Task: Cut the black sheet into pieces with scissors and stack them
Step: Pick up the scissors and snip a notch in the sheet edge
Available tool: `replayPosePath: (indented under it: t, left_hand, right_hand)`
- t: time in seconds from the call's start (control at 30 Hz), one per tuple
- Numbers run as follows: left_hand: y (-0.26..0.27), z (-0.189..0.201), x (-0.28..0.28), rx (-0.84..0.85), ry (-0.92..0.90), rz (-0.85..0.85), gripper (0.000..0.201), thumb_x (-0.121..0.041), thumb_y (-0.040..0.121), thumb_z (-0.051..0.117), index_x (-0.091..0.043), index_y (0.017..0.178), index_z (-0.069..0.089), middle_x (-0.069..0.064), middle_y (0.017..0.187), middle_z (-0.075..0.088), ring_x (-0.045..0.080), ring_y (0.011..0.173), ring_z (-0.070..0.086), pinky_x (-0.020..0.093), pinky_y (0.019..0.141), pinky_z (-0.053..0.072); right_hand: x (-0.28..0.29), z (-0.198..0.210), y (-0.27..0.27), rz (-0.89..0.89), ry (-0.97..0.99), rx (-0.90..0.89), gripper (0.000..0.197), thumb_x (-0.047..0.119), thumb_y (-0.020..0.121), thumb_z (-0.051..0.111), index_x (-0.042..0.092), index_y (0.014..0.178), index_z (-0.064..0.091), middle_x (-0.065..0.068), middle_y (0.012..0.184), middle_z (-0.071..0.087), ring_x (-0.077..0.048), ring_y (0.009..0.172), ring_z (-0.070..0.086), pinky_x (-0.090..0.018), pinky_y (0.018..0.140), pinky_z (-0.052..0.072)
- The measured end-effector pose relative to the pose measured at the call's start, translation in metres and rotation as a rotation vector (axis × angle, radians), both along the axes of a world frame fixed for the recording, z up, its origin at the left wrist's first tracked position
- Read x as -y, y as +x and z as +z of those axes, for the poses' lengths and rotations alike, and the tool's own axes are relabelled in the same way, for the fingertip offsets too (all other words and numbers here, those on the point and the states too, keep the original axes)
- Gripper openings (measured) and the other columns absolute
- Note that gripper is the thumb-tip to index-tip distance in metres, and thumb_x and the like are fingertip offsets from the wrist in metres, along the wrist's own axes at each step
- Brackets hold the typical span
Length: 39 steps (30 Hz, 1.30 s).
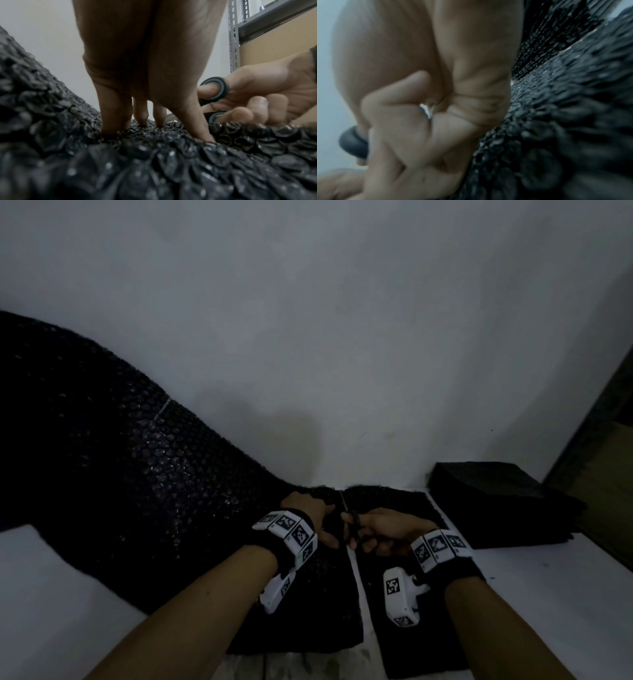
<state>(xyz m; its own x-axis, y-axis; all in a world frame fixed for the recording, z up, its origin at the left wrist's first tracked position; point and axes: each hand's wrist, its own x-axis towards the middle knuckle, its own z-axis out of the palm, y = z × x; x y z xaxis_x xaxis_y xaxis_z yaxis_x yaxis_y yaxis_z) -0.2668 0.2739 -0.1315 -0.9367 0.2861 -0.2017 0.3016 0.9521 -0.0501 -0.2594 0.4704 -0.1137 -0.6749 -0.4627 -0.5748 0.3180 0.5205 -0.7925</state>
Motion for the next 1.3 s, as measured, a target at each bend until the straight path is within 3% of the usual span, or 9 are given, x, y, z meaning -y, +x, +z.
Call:
replayPosePath:
  t: [0.07,0.27,0.53,0.6,0.77,0.87,0.97,1.13,1.3]
  left_hand:
    - [0.000,-0.001,0.000,0.002,-0.006,0.000,0.101,-0.087,0.066,0.058,-0.021,0.142,0.050,0.006,0.140,0.058,0.026,0.117,0.060,0.034,0.094,0.052]
    - [0.003,0.001,-0.001,-0.001,-0.043,-0.009,0.084,-0.082,0.072,0.061,-0.023,0.132,0.058,0.004,0.122,0.065,0.025,0.104,0.064,0.027,0.075,0.046]
    - [0.006,0.007,-0.001,0.016,-0.054,-0.037,0.091,-0.087,0.068,0.056,-0.021,0.131,0.057,0.004,0.119,0.066,0.025,0.100,0.065,0.028,0.072,0.046]
    - [0.006,0.006,-0.001,0.013,-0.042,-0.042,0.101,-0.093,0.061,0.052,-0.022,0.133,0.055,0.004,0.121,0.065,0.025,0.101,0.065,0.028,0.075,0.048]
    - [0.007,0.005,-0.001,0.005,-0.030,-0.022,0.094,-0.086,0.069,0.058,-0.024,0.139,0.051,0.006,0.133,0.061,0.027,0.110,0.063,0.034,0.088,0.054]
    - [0.009,0.006,-0.001,-0.002,-0.009,-0.019,0.093,-0.086,0.069,0.058,-0.025,0.138,0.052,0.005,0.130,0.062,0.026,0.108,0.064,0.034,0.088,0.054]
    - [0.010,0.006,0.000,-0.009,0.020,-0.011,0.093,-0.083,0.071,0.060,-0.023,0.141,0.050,0.005,0.138,0.058,0.026,0.115,0.061,0.034,0.094,0.052]
    - [0.010,0.003,0.001,-0.028,0.040,-0.012,0.092,-0.079,0.074,0.061,-0.024,0.145,0.046,0.005,0.144,0.054,0.026,0.120,0.058,0.032,0.095,0.050]
    - [0.010,0.003,0.000,-0.023,0.035,-0.006,0.094,-0.080,0.073,0.061,-0.023,0.146,0.046,0.005,0.145,0.052,0.025,0.121,0.058,0.031,0.096,0.049]
  right_hand:
    - [0.000,0.002,-0.002,0.005,-0.018,-0.006,0.055,0.064,0.077,0.068,0.009,0.074,0.070,0.000,0.065,0.052,-0.011,0.058,0.022,-0.017,0.039,0.019]
    - [0.004,-0.001,-0.012,-0.029,-0.024,-0.041,0.054,0.063,0.076,0.069,0.009,0.079,0.068,-0.006,0.076,0.052,-0.008,0.052,0.032,-0.017,0.039,0.020]
    - [0.006,0.002,-0.010,-0.048,0.000,-0.058,0.046,0.051,0.092,0.062,0.008,0.078,0.064,-0.003,0.071,0.055,-0.007,0.048,0.033,-0.016,0.037,0.021]
    - [0.005,0.002,-0.008,-0.055,-0.001,-0.084,0.043,0.047,0.094,0.061,0.009,0.076,0.063,-0.002,0.068,0.057,-0.007,0.047,0.034,-0.016,0.038,0.021]
    - [-0.001,0.003,-0.003,-0.071,-0.004,-0.162,0.044,0.043,0.096,0.063,0.015,0.062,0.066,0.003,0.054,0.051,-0.007,0.045,0.032,-0.018,0.041,0.022]
    - [-0.002,0.000,-0.004,-0.064,-0.022,-0.150,0.045,0.051,0.091,0.065,0.015,0.064,0.064,0.002,0.058,0.044,-0.008,0.047,0.028,-0.018,0.041,0.020]
    - [-0.002,0.000,-0.001,-0.086,-0.112,-0.109,0.040,0.046,0.093,0.064,0.012,0.071,0.064,-0.001,0.066,0.051,-0.007,0.048,0.029,-0.016,0.039,0.019]
    - [-0.003,0.007,0.004,-0.068,-0.120,-0.110,0.042,0.039,0.100,0.055,0.009,0.071,0.060,0.006,0.052,0.051,-0.003,0.039,0.030,-0.013,0.036,0.018]
    - [-0.001,0.009,0.000,-0.072,-0.090,-0.069,0.042,0.042,0.098,0.057,0.010,0.071,0.064,0.004,0.057,0.055,-0.003,0.041,0.033,-0.013,0.036,0.020]
